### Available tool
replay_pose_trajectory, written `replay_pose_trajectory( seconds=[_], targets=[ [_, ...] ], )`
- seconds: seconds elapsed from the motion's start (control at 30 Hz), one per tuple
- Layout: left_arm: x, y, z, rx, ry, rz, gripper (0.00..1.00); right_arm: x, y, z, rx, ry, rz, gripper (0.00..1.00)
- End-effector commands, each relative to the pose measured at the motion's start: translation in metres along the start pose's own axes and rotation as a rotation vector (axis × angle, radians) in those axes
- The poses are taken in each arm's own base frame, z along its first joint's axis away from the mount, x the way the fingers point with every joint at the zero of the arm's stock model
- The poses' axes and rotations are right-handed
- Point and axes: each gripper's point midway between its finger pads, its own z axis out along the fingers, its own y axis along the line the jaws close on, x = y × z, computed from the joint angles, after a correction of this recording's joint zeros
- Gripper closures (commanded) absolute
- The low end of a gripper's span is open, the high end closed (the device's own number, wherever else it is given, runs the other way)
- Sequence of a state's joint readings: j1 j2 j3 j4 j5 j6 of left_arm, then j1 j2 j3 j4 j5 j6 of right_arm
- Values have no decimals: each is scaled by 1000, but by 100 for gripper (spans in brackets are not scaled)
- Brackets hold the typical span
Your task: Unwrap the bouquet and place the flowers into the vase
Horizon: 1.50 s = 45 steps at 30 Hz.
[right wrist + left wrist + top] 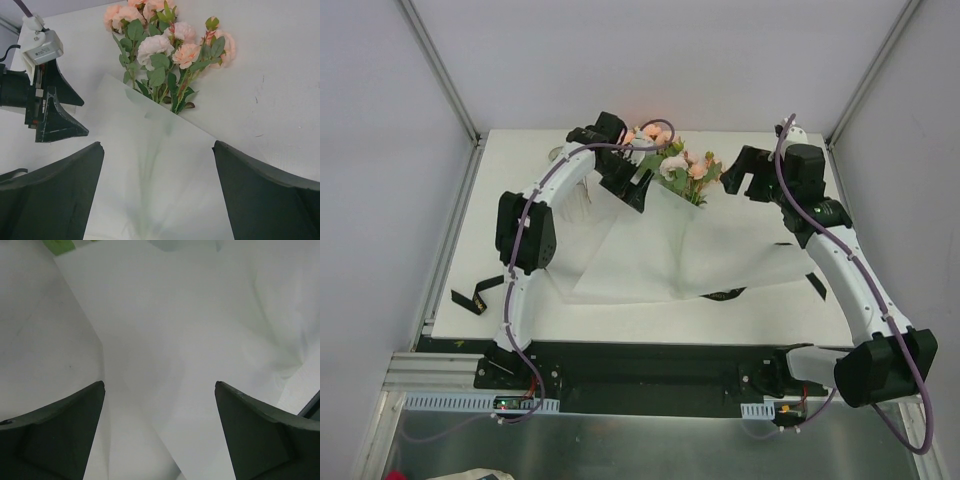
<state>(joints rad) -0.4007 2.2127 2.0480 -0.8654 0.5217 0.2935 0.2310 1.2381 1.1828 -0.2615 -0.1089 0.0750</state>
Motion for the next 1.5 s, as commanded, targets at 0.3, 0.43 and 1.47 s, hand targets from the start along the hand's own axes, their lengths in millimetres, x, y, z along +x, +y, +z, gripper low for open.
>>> replay_pose_trajectory(
  seconds=[0.3,0.43,1.47],
  targets=[
    [-11,10,30,39,-13,29,7,-22,7,-6,-59,-86,48,7],
    [-9,8,33,67,-11,30,6,-27,11,-7,-79,-97,61,8],
    [-30,-70,-45,1,-118,186,100,-41,20,-10,-108,-111,57,9]
  ],
)
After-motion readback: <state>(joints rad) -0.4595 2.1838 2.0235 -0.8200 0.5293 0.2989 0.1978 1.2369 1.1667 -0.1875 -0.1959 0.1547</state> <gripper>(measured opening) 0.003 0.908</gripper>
